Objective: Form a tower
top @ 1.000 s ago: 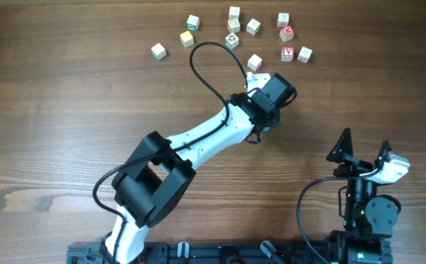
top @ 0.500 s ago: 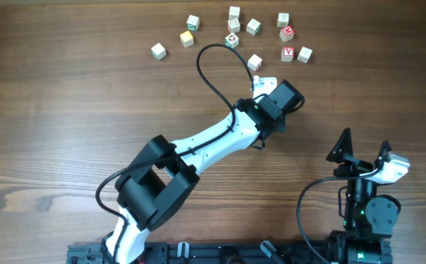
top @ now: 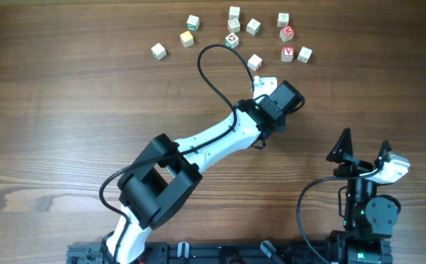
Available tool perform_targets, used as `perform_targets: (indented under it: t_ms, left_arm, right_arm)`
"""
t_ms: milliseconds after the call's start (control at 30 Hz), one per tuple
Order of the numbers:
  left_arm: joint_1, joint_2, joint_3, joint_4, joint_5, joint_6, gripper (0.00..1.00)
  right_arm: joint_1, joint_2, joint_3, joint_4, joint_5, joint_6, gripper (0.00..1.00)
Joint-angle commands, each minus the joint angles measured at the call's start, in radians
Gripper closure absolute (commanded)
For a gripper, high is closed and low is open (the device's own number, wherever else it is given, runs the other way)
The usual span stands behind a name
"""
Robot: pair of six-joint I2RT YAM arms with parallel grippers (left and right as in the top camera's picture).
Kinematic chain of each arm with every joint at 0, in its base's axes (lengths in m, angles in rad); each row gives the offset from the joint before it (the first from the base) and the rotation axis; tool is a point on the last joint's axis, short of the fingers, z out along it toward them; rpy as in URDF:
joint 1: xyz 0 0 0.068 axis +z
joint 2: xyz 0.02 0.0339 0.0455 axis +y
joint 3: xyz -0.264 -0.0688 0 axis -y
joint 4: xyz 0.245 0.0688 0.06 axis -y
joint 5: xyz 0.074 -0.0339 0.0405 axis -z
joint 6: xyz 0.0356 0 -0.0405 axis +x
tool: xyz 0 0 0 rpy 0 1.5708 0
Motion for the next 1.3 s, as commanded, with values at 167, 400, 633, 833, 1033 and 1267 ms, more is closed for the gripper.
perform_targets:
  t_ms: [167,400,633,833,1033,1267]
  left_arm:
    - [0.001,0.02,-0.009,0.007,-0.017,-0.006,0.66]
    - [0.001,-0.007,-0.009,0.014,-0.017,-0.006,0.65]
    - [0.001,-0.055,-0.009,0.014,-0.022,0.01,0.57]
    - [0.034,-0.137,-0.003,0.054,-0.176,0.17,0.4]
    - [0.292,-0.184,0.164,0.139,-0.201,0.288,0.02]
    - [0.468,-0.437,0.189,-0.133,-0.201,0.298,0.0]
  right_arm:
    - [-0.003,-0.006,-0.001,0.002,-0.001,-0.017,0.0]
    - [-0.003,-0.006,-0.001,0.002,-0.001,-0.017,0.0]
    - [-0.003,-0.006,-0.001,0.002,-0.001,-0.017,0.0]
    - [-0.003,-0.006,-0.001,0.002,-0.001,-0.017,0.0]
    - [-0.003,-0.006,-0.001,0.002,-0.001,-0.017,0.0]
    - [-0.003,-0.006,-0.001,0.002,-0.001,-0.017,0.0]
